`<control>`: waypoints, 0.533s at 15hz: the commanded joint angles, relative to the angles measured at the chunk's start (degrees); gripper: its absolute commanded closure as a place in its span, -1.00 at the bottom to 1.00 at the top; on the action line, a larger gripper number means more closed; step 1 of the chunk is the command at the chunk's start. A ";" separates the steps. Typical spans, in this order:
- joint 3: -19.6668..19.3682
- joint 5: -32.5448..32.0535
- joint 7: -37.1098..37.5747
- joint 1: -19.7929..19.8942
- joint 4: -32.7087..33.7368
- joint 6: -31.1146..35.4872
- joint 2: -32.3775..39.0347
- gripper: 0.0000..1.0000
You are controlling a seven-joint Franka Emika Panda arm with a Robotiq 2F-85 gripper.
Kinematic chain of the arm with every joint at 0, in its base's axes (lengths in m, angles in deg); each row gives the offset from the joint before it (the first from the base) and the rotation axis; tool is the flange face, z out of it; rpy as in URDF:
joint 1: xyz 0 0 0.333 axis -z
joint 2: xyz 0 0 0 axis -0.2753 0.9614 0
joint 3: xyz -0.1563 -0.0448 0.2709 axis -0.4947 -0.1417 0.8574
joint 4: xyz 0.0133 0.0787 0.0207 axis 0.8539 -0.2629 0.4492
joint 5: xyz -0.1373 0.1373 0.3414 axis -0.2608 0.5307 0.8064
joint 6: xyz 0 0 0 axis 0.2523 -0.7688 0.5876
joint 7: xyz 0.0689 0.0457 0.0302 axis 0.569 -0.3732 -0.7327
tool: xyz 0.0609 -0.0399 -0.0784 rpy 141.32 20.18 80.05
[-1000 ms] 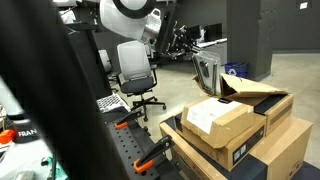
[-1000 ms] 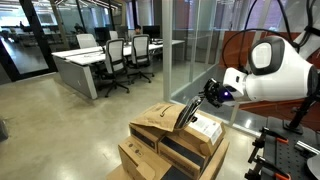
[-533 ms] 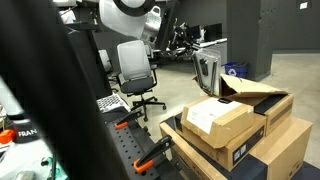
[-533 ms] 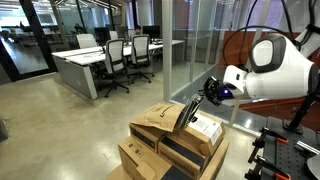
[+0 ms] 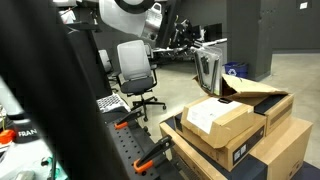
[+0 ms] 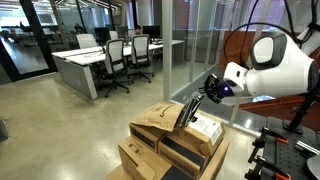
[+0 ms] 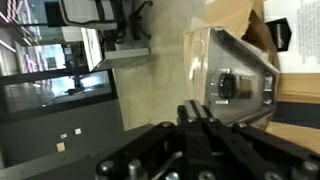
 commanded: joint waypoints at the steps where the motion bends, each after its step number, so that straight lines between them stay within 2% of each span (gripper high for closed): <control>1: -1.66 -0.39 0.03 -0.85 -0.40 1.03 -2.54 0.99; 8: -3.79 -0.55 -0.91 -1.08 -0.34 3.02 -5.11 0.99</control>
